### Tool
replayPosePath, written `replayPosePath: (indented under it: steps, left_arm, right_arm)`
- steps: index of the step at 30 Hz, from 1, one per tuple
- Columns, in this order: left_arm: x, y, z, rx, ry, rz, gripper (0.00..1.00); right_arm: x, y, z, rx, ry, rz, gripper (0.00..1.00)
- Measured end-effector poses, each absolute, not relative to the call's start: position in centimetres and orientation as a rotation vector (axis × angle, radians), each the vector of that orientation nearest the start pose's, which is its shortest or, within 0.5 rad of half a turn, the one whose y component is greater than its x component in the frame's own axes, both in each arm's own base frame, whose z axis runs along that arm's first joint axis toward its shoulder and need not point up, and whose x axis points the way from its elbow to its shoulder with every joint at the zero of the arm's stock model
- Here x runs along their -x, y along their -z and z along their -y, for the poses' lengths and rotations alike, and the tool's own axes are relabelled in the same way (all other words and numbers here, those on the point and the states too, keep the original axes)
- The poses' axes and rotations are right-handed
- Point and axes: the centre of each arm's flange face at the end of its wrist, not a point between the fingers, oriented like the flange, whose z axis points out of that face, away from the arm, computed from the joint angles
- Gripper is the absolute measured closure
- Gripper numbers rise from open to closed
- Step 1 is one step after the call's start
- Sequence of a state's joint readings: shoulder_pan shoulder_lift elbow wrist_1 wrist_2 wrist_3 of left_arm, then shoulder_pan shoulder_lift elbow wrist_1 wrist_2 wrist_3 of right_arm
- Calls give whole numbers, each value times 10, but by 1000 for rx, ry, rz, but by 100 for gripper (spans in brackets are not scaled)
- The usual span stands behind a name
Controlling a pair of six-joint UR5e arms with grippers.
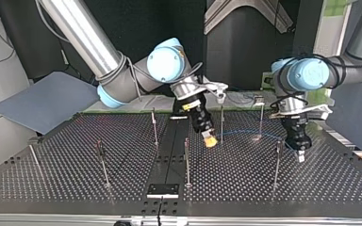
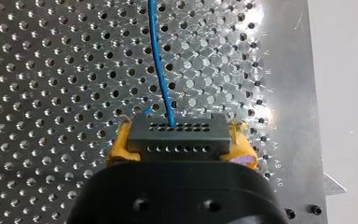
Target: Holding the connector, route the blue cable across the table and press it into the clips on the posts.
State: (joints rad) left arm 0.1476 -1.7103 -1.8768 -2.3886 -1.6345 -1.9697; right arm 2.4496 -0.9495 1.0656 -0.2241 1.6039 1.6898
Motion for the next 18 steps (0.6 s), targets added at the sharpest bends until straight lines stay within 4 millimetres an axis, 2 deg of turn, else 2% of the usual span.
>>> replayPosePath:
  steps: [6, 18]
  left_arm:
    - [-569, -341, 37, 390, 177, -1221, 100]
    - [-573, -338, 30, 390, 174, -1228, 100]
  right_arm:
    - [-658, -379, 378, 2226, 2630, -1019, 100]
    - [-656, -379, 381, 2228, 2635, -1073, 100]
